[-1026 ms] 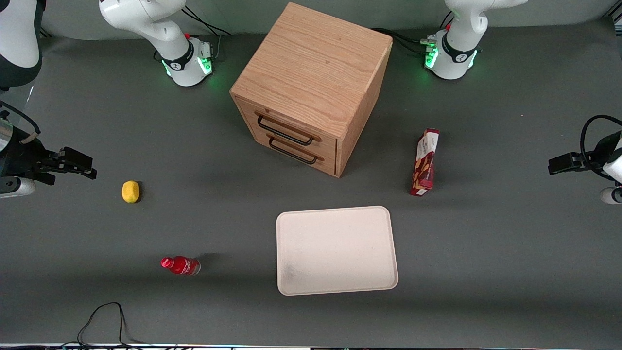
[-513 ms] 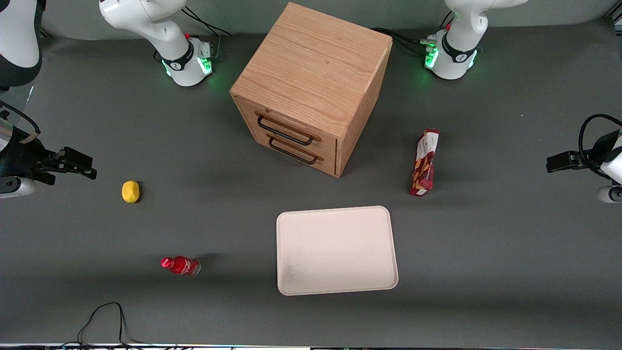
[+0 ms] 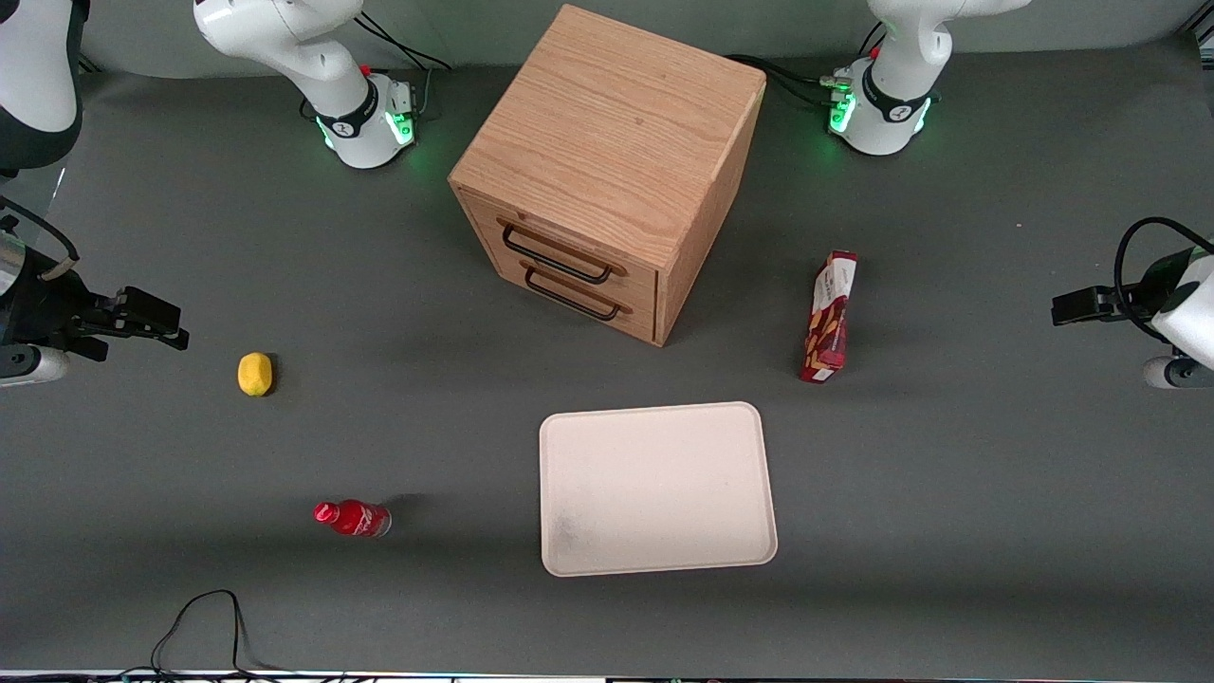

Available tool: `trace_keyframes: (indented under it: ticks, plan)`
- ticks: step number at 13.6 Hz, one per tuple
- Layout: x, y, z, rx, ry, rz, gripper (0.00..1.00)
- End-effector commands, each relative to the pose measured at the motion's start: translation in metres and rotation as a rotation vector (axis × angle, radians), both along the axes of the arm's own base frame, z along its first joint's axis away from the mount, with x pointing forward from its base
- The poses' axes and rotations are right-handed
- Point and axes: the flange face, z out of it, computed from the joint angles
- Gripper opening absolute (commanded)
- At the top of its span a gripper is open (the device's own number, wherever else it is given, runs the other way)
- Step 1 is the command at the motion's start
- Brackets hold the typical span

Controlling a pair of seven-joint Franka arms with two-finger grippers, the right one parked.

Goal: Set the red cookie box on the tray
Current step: 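Move the open left gripper over the red shortbread box and lower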

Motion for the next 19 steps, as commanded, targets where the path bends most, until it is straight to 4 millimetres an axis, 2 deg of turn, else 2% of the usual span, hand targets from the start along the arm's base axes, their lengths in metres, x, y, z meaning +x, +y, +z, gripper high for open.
trace_keyframes:
  ticks: [1,3,4,5,7,10,12,15,17,19]
  plan:
    - [-0.006,-0.021,0.006,-0.005,0.042,-0.001,1.00]
    - [-0.013,-0.051,0.005,-0.023,0.082,-0.045,1.00]
    - [-0.020,-0.075,0.005,-0.020,0.110,-0.086,1.00]
    - [-0.030,-0.099,0.008,-0.016,0.117,-0.128,1.00]
    - [-0.051,-0.128,0.004,-0.025,0.113,-0.181,0.99]
    - [-0.097,-0.164,-0.017,-0.056,0.063,-0.260,0.97]
    - [-0.131,-0.175,-0.038,-0.067,-0.004,-0.312,0.97]
    - [-0.172,-0.190,-0.069,-0.078,-0.080,-0.373,0.96]
    - [-0.188,-0.189,-0.089,-0.094,-0.118,-0.459,0.94]
    - [-0.191,-0.180,-0.099,-0.107,-0.137,-0.520,0.95]
